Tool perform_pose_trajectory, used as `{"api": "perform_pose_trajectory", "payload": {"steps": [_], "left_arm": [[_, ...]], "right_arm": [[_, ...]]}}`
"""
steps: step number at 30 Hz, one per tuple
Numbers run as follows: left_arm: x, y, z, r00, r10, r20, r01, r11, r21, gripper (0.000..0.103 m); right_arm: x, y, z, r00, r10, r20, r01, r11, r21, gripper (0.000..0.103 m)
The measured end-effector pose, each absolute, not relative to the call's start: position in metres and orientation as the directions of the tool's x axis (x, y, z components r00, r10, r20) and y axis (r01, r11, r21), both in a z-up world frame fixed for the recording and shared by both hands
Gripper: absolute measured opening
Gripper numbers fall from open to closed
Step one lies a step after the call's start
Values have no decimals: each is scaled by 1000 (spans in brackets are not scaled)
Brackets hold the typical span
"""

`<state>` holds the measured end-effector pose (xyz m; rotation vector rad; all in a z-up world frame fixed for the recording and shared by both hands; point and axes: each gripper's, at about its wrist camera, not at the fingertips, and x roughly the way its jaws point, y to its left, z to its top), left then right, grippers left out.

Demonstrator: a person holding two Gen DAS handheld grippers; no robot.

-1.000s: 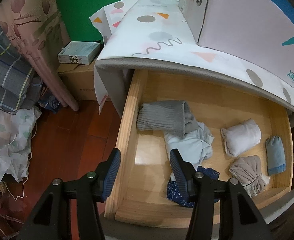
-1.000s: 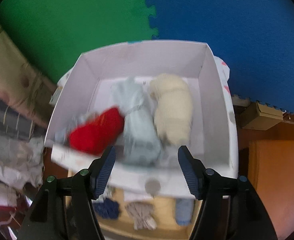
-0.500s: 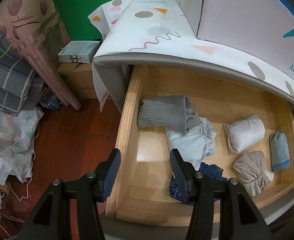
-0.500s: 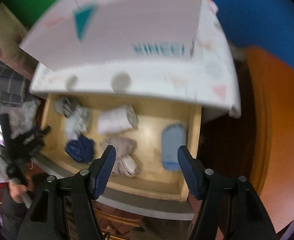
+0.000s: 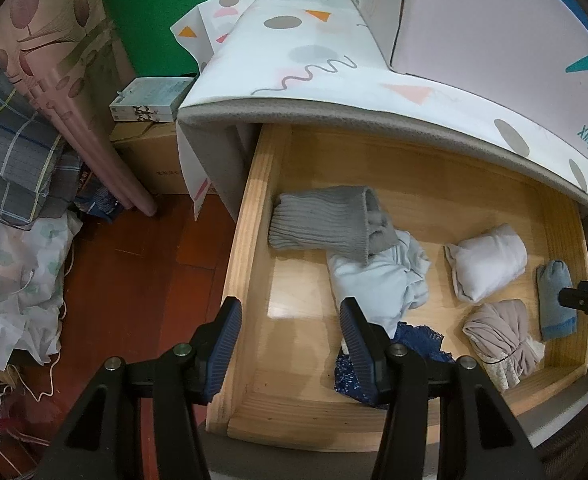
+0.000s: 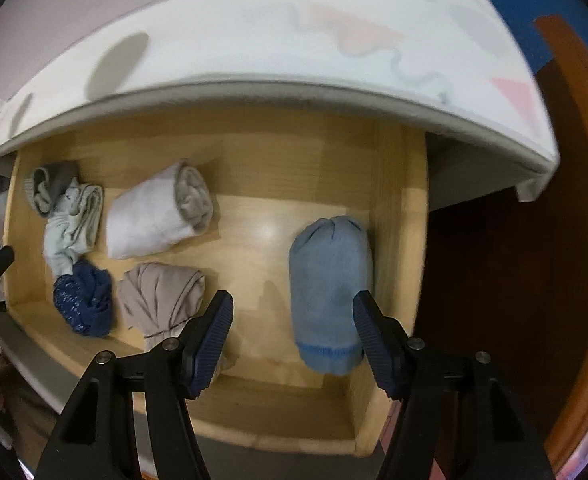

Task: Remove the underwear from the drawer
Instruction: 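Move the right tool back into the drawer and grasp the light blue underwear, then grasp the navy floral lace underwear with the left tool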

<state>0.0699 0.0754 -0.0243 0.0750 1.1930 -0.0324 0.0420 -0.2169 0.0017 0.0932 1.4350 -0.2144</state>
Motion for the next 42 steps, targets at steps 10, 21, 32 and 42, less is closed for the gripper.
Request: {"api": "perform_pose_trajectory", "payload": {"steps": [10, 21, 32, 42], "left_arm": [[70, 73, -26, 365, 12, -931, 70, 997, 40, 52], [68, 70, -27, 362, 12, -932, 76, 996, 42, 52], [69, 65, -29, 341, 3, -940, 94, 995, 37, 52], [73, 53, -45, 237, -60, -970, 172, 985, -19, 52]], "right_arm": [[61, -213, -23, 97, -183, -978, 150, 974, -167, 60], [65, -193, -55, 33, -101, -994, 148, 984, -95, 57], [67, -168, -76, -27, -201, -979, 65, 977, -203, 60], [57, -152, -87, -24, -172, -985, 84, 981, -173, 43]]}}
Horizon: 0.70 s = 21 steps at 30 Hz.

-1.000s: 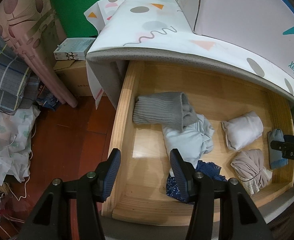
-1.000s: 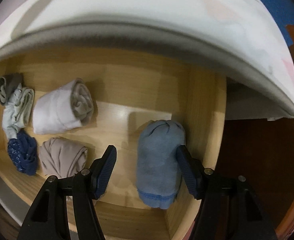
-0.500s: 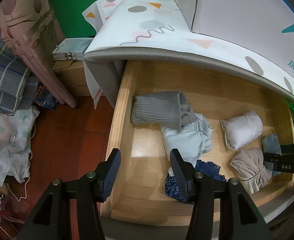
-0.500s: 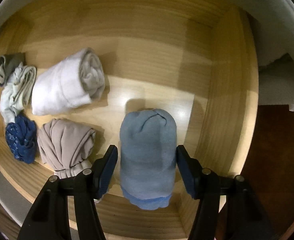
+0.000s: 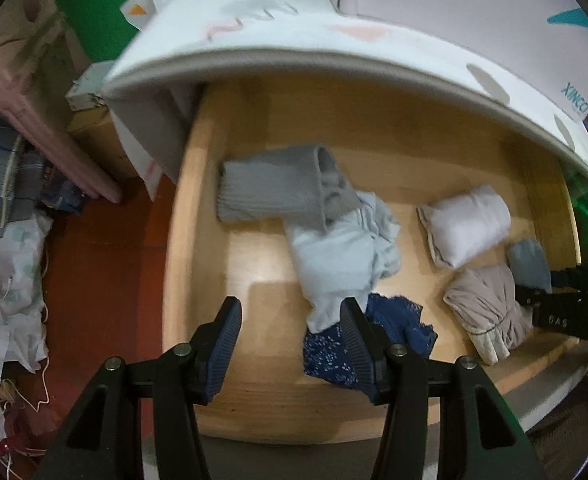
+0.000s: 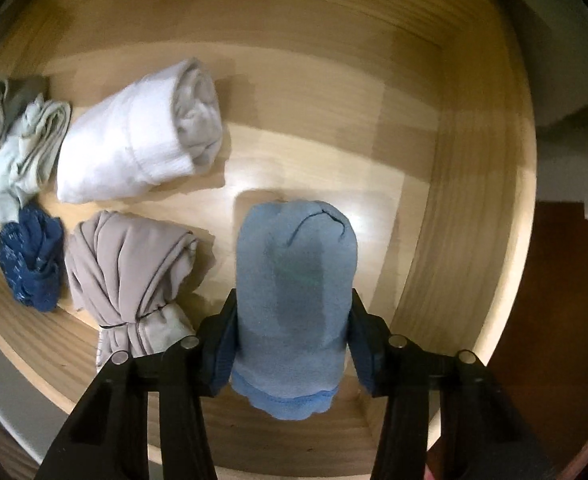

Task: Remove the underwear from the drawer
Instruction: 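Grasp the navy floral lace underwear with the left tool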

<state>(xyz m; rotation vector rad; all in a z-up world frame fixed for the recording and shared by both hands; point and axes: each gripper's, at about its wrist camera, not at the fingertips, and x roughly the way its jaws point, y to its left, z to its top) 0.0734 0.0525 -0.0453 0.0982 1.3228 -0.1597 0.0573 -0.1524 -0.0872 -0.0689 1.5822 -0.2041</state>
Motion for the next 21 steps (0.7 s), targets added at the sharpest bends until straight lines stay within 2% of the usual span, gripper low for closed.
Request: {"api": "perform_pose_trajectory", "payload": {"steps": [8, 21], "left_arm": [[79, 58, -59, 137, -132, -982, 172, 979, -108, 52], [75, 35, -71, 14, -138, -990, 234, 963, -131, 52]], "right_arm": [[26, -150, -70, 49, -72, -996, 153, 986, -63, 40], [3, -158, -44, 150, 15, -989, 238, 970, 51, 40]]}}
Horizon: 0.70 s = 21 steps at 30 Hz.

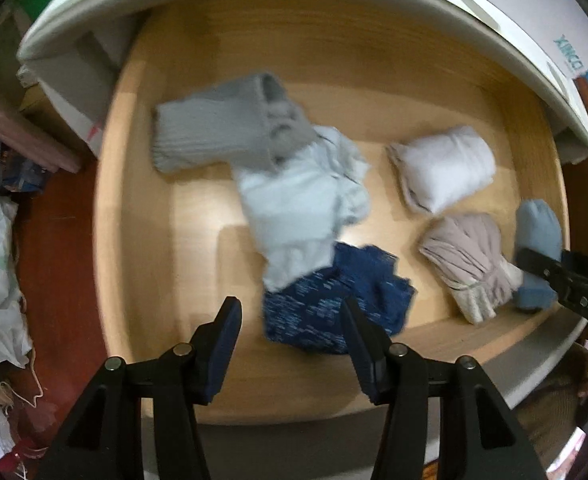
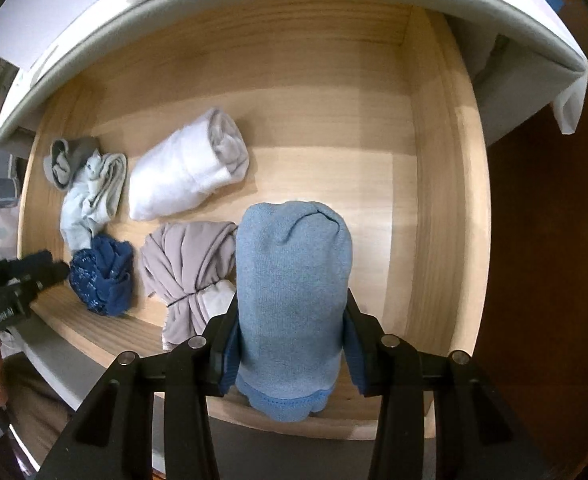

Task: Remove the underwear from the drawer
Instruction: 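Grasp the navy floral lace underwear with the left tool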

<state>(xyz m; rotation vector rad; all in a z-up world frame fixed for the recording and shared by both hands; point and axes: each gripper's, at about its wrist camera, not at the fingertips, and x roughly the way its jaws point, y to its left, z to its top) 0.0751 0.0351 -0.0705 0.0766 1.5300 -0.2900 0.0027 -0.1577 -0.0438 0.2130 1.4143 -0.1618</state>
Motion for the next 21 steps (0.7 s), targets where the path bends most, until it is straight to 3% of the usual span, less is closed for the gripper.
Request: {"api": "perform_pose_trajectory", "payload": {"steps": [4, 11, 13, 21], "left_arm": [[75, 27, -77, -51, -193, -980, 184, 963, -199, 52], [80, 12, -93, -131, -151, -980, 133, 977, -168, 54], [82, 9, -98, -138, -142, -980, 127, 979, -160, 60], [84, -6, -116, -173, -63, -983, 147, 985, -89, 67]], "right_arm": [[3, -170, -33, 171, 41, -984, 244, 966, 83, 40], [6, -196, -14, 171, 46, -984, 246, 965, 87, 40], [5, -196, -14, 171, 48, -984, 248, 965, 90, 40], [5, -205, -11, 173, 69, -983, 248, 962, 111, 40]]}}
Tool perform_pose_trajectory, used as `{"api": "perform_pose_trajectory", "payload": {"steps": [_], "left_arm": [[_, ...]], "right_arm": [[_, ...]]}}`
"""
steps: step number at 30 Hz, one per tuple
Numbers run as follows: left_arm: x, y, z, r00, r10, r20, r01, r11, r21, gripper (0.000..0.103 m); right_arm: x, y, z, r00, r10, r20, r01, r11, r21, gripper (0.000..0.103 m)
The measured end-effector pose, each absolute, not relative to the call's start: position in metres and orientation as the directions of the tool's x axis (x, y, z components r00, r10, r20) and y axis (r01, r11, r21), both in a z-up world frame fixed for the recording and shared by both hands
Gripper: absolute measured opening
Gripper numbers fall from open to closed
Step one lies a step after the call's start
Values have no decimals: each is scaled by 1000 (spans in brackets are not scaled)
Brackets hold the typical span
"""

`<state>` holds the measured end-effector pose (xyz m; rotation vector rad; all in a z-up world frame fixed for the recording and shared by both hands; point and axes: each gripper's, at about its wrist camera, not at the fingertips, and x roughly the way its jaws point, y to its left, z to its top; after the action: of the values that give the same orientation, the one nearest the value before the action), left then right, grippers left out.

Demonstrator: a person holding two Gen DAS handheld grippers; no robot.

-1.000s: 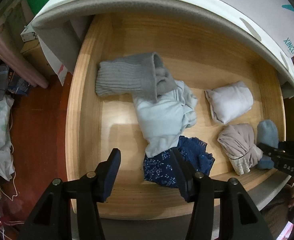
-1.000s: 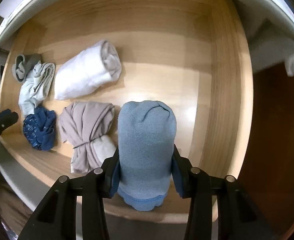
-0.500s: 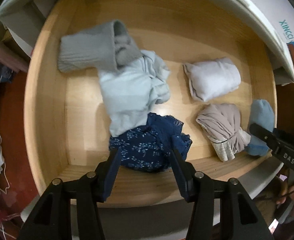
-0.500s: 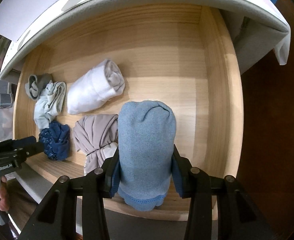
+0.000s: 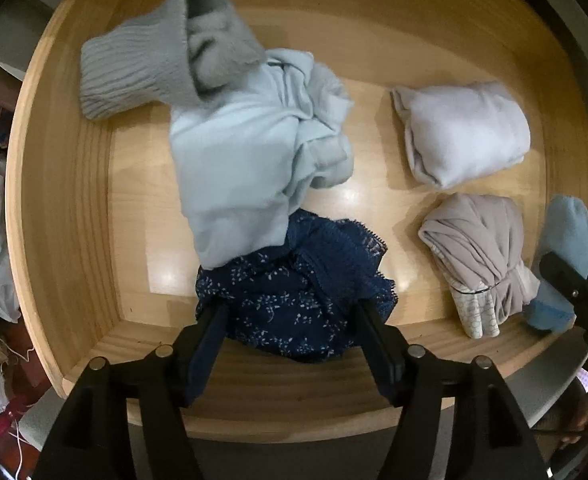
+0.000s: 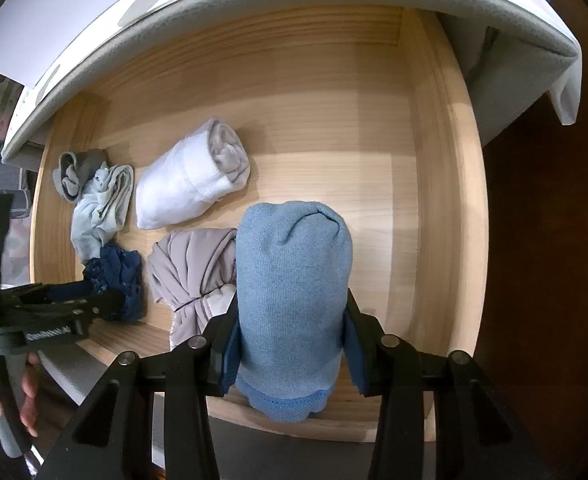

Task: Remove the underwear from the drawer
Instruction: 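Grasp the navy floral lace underwear with the left tool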

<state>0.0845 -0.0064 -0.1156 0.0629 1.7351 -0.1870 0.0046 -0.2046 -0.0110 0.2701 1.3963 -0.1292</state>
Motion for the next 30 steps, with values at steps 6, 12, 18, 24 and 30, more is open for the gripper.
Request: {"api": "perform_pose_trajectory", "payload": {"steps": [6, 12, 18, 24, 30], "left_arm": [[84, -12, -129, -229, -38, -973, 148, 986, -74, 67], [82, -29, -132, -214, -10, -977, 179, 983, -50, 66], [69, -36, -129, -159, -13, -987, 191, 981, -43, 52], [54, -33, -113, -122, -26, -992, 208, 977, -51, 33], [47, -28, -103, -110, -67, -992, 197, 976, -88, 30]], "right_arm": [[4, -207, -12, 175, 79, -981, 249, 961, 121, 40], [4, -209, -11, 174, 81, -981, 251, 960, 124, 41], [4, -209, -11, 169, 85, -982, 250, 960, 127, 41], [3, -208, -13, 161, 83, -983, 251, 960, 122, 41], [4, -206, -15, 158, 78, -984, 253, 960, 117, 41]]}}
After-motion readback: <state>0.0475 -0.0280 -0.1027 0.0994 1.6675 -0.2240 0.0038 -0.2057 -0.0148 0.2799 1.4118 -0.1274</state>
